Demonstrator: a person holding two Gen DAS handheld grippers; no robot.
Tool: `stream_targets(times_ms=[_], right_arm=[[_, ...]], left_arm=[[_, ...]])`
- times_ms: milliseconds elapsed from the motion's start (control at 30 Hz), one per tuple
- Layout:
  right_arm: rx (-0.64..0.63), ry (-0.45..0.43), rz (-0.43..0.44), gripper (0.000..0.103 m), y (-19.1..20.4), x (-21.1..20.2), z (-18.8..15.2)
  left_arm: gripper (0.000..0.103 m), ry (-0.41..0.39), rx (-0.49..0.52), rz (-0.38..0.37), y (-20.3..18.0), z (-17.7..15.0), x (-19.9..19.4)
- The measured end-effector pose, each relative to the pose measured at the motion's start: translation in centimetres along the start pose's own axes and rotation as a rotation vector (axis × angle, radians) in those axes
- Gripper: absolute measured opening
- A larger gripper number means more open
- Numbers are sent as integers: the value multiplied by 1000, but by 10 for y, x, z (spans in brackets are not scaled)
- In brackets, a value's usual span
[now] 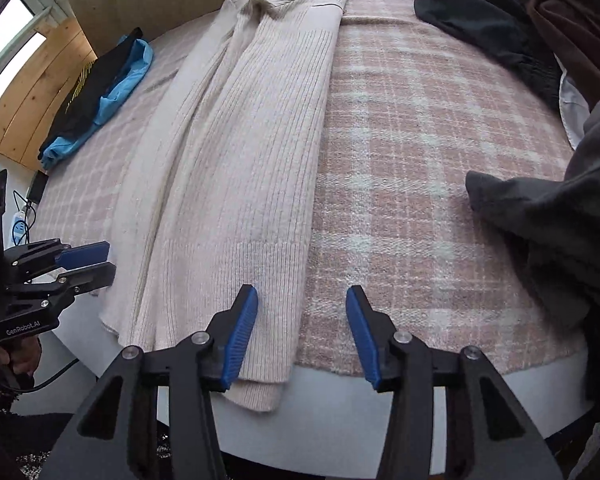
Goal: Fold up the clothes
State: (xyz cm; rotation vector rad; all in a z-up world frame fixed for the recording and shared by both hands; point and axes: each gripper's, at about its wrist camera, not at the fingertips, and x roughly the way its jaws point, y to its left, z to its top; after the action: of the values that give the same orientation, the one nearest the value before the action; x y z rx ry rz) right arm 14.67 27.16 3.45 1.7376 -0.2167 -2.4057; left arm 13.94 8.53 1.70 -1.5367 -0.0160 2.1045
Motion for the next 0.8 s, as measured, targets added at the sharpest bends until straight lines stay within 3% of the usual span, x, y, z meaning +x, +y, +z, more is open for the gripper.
stream_targets(times_ms=[133,167,233,300,500,700,800], right_arm=[[-54,6,55,48,5,2,2],[-68,7,70,42,6,2,2],[-81,13,117,18,7,3,3],[-40,32,180,10,-1,3,7],[106,18,369,7,-26,-21,11],[135,23,383,7,-25,-30,21],[131,-21,415,7,-23,-52,43]], left_arm=[[33,0,13,1,-11,0,6],[30,-3,22,1,-13,0,7],[16,-14,29,-17,-18,0,8],[14,-19,24,-35,-17,0,5],[13,-61,-57,-139,-8,8,-22],[11,-78,-79,-177,-7,20,-41],[9,-130,-43,-182,-8,40,-68]])
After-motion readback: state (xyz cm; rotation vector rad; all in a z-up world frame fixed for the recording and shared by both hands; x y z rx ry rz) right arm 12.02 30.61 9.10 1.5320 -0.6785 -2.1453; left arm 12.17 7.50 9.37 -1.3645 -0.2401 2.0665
